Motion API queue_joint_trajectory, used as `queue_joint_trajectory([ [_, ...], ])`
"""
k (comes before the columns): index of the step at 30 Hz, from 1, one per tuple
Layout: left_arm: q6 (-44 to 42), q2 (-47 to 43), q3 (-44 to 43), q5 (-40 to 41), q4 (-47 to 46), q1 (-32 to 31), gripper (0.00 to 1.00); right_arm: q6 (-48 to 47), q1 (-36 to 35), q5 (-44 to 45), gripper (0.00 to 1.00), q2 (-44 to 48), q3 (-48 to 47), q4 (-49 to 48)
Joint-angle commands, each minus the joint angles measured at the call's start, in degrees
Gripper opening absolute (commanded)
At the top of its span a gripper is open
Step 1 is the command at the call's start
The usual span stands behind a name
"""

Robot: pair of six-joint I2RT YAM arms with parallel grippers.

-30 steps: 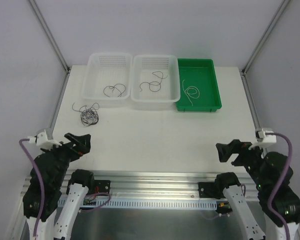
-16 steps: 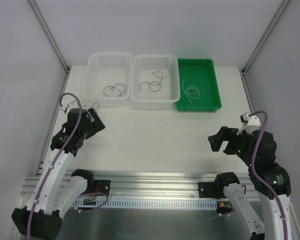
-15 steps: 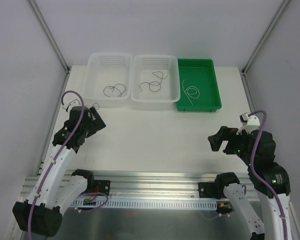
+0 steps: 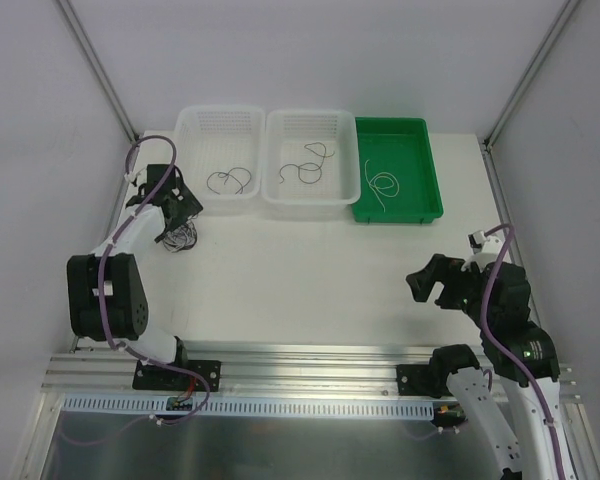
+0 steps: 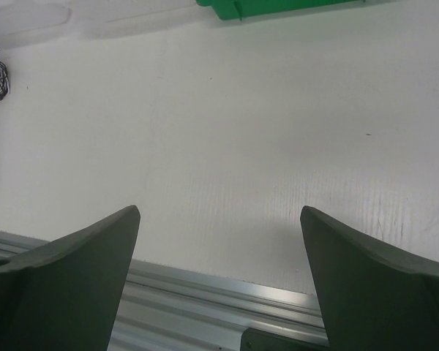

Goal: Untangle the cables

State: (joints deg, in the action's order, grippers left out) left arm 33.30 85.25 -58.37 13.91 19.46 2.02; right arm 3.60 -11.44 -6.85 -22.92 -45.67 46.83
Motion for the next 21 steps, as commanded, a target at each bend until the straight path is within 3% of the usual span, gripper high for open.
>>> queue_joint_trajectory([
  [1, -2.10, 5.60, -4.11, -0.64, -2.24, 1.05, 0.99, -0.34, 0.10, 0.00, 0.97, 0.86, -0.38, -3.94],
  [5, -1.66, 10.45, -4.12, -1.08, -2.24, 1.58, 0.98, -0.87, 0.10, -2.10, 0.97, 1.21, 0.14, -4.55],
  [9, 1.14, 13.01, -2.46, -3.70, -2.15, 1.67, 0.90, -0.87, 0.02, -3.52, 0.97, 1.12, 0.84, -5.87],
  [12, 3.60, 13.19, -0.44, -5.73, -2.24, 1.23, 0.56, -0.26, 0.10, -2.73, 0.97, 1.03, 0.58, -5.78],
  [13, 3.96, 12.66, 0.79, -5.65, -2.24, 0.88, 0.34, 0.18, 0.02, -2.38, 0.97, 0.95, 0.50, -5.70],
  [14, 4.23, 12.31, 1.41, -5.30, -2.32, -0.34, 0.26, 0.27, 0.10, -1.77, 0.97, 1.03, 0.49, -5.61],
  [18, 4.32, 10.38, 4.75, -5.39, -2.15, -3.76, 0.03, -0.26, 0.02, -2.02, 0.97, -0.98, -0.12, -3.07],
  [21, 4.58, 6.17, 8.09, -6.35, -2.24, -8.59, 0.00, 0.80, 0.02, -2.55, 0.97, -5.20, -1.44, -0.34],
])
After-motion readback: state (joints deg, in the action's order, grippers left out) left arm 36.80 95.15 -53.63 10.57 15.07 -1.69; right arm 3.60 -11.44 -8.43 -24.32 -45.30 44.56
